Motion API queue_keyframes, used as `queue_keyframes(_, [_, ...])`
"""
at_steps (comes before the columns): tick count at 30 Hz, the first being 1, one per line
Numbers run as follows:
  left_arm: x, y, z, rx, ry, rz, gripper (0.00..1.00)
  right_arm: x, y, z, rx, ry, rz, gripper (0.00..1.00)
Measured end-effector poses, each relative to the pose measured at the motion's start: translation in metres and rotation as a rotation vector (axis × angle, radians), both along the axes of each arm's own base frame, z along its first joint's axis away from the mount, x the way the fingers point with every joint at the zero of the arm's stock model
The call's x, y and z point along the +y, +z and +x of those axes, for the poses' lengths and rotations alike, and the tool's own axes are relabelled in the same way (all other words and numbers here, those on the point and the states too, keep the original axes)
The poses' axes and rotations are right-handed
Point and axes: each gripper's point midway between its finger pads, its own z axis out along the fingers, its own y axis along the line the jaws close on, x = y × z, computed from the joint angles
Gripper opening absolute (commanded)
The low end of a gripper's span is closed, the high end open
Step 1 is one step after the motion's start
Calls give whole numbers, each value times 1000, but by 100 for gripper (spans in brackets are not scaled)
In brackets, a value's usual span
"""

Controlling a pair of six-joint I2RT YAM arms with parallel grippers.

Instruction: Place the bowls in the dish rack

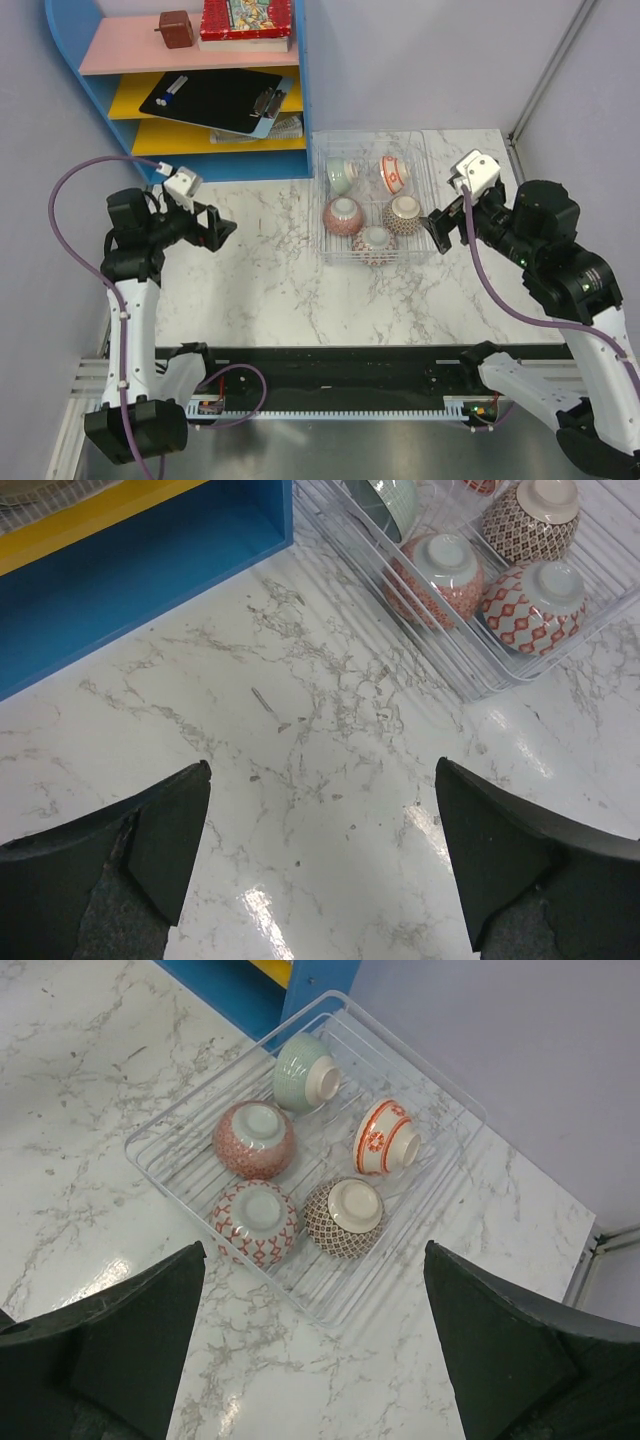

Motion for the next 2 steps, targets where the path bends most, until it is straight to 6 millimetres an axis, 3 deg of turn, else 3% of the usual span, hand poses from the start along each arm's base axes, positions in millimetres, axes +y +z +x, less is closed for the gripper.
queue_keyframes(2, [-1, -1, -1, 5, -7, -5, 100, 1, -2, 3, 7, -2, -3, 97])
